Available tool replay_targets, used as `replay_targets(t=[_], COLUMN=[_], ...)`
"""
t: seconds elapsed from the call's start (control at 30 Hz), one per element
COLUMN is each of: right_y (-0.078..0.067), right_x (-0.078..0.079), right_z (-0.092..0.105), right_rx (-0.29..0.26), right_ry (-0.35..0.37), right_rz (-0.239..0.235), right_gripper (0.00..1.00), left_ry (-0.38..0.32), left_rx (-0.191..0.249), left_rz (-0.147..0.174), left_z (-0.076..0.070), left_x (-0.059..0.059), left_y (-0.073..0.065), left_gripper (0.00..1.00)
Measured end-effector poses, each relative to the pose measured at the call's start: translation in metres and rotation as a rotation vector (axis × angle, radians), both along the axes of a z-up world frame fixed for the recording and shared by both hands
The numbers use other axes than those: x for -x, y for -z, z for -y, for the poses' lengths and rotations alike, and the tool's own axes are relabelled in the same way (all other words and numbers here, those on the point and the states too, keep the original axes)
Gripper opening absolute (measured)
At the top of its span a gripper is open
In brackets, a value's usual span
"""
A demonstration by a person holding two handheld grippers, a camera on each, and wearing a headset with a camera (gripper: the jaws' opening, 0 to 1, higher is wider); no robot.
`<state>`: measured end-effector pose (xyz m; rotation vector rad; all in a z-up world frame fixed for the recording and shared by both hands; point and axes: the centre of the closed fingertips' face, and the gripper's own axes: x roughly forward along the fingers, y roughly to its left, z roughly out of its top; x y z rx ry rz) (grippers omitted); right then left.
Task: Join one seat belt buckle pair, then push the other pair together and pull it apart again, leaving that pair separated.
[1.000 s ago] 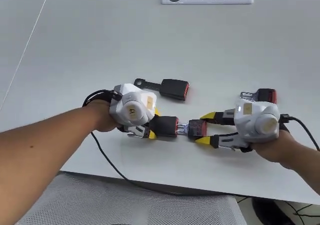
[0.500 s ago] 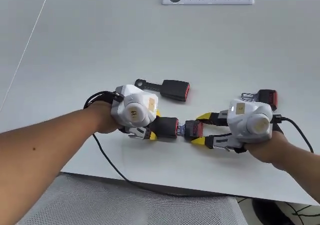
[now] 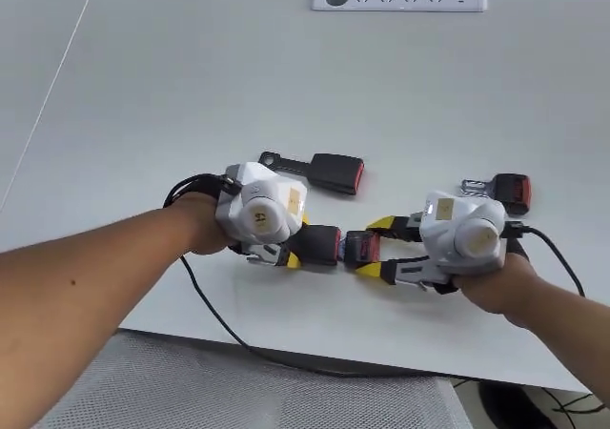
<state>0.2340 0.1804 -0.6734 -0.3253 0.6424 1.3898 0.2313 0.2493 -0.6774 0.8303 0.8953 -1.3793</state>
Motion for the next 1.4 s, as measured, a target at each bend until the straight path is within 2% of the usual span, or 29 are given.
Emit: replay_targets(t=[0.2,0.4,0.57,0.63,0.73,0.9,0.97,1.0,1.33,1.4], right_y=[-0.0010,-0.0018,-0.0017,-0.0031,-0.0027,-0.0035,-0.0052,-0.0054,-0.0036,-0.0030], right_x=[0.0016,0.0026,0.0037,0.0034,0.0037,0.0031,0.0027,0.0019,0.0040,0.0048], right_z=[0.0002,0.0011,0.0029,0.0032,0.0046,0.0050,0.0046,0.0051,0.0051,0.0052], right_rx=[0.001,-0.006,-0.008,-0.010,-0.015,-0.036,-0.069,-0.080,-0.056,-0.035], right_ry=[-0.004,-0.014,-0.029,-0.041,-0.033,-0.007,0.034,0.040,0.005,-0.026], right_rz=[0.005,0.018,0.035,0.056,0.057,0.043,-0.004,-0.006,0.039,0.073], right_gripper=[0.34,0.33,0.33,0.33,0.33,0.33,0.32,0.32,0.32,0.32], left_ry=[-0.002,-0.004,-0.013,-0.011,-0.011,-0.019,-0.015,-0.021,-0.025,-0.018], left_rx=[-0.002,0.017,0.052,0.061,0.076,0.103,0.107,0.113,0.130,0.131], left_rz=[0.000,-0.001,-0.004,-0.003,-0.003,-0.007,-0.005,-0.005,-0.028,-0.034], left_z=[0.0011,0.0018,0.0013,0.0018,0.0027,0.0029,0.0029,0.0029,0.0026,0.0026], left_x=[0.0014,0.0024,0.0028,0.0028,0.0026,0.0016,0.0012,0.0004,0.0011,0.0018], left_y=[0.0002,0.0001,-0.0004,-0.0005,-0.0007,-0.0014,-0.0016,-0.0017,-0.0026,-0.0026], left_gripper=[0.33,0.33,0.33,0.33,0.33,0.32,0.32,0.32,0.32,0.32])
